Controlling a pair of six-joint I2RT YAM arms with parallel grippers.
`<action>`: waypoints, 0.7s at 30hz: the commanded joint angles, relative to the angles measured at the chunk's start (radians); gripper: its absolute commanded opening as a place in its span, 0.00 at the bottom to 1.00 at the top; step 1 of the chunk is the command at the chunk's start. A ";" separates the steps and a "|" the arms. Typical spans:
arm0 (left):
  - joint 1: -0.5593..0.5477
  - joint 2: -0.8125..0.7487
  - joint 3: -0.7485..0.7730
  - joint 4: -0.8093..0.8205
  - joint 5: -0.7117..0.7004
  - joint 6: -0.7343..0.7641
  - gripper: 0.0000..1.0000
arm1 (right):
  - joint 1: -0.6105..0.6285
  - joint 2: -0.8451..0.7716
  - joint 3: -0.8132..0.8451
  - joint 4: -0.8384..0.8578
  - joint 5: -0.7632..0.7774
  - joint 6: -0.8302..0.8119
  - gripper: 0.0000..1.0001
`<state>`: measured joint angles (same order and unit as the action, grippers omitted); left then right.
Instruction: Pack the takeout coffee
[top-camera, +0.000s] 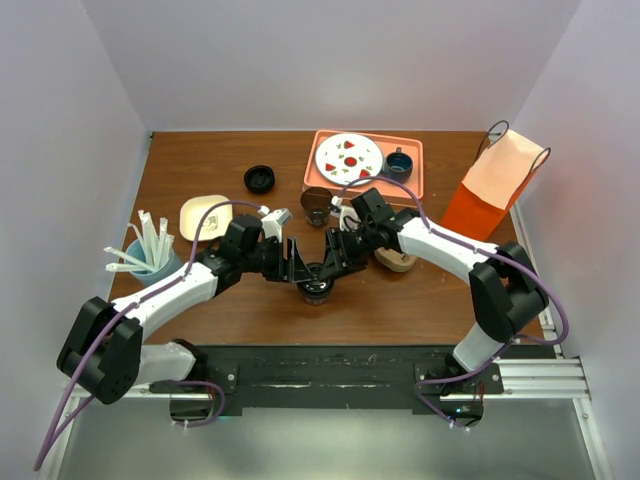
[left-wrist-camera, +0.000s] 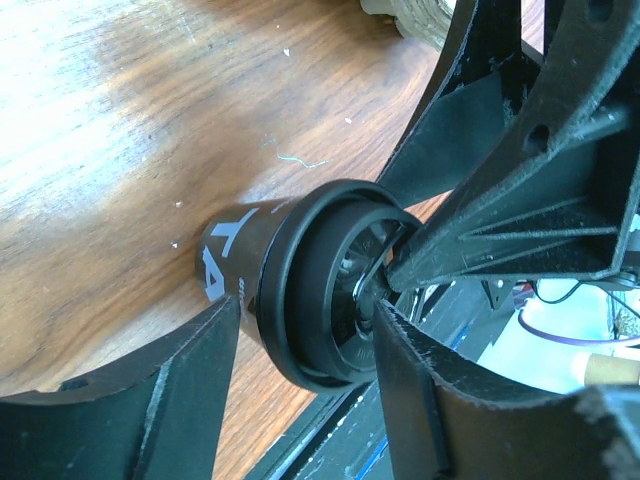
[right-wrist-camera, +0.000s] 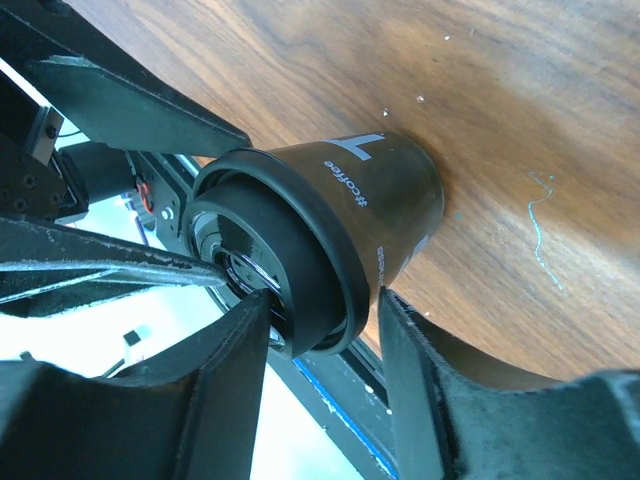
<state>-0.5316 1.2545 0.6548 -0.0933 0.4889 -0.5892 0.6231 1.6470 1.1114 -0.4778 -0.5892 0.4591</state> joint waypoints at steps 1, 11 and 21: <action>-0.001 -0.006 -0.006 0.024 -0.019 0.035 0.58 | 0.007 -0.030 0.051 -0.013 0.043 0.015 0.53; 0.001 -0.014 -0.011 0.007 -0.032 0.066 0.56 | 0.012 -0.012 0.073 0.010 0.026 0.038 0.54; 0.001 -0.030 0.052 -0.045 -0.027 0.063 0.62 | 0.047 0.036 0.077 0.036 0.026 0.053 0.54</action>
<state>-0.5316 1.2480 0.6510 -0.1017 0.4812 -0.5556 0.6502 1.6596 1.1461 -0.4778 -0.5659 0.4923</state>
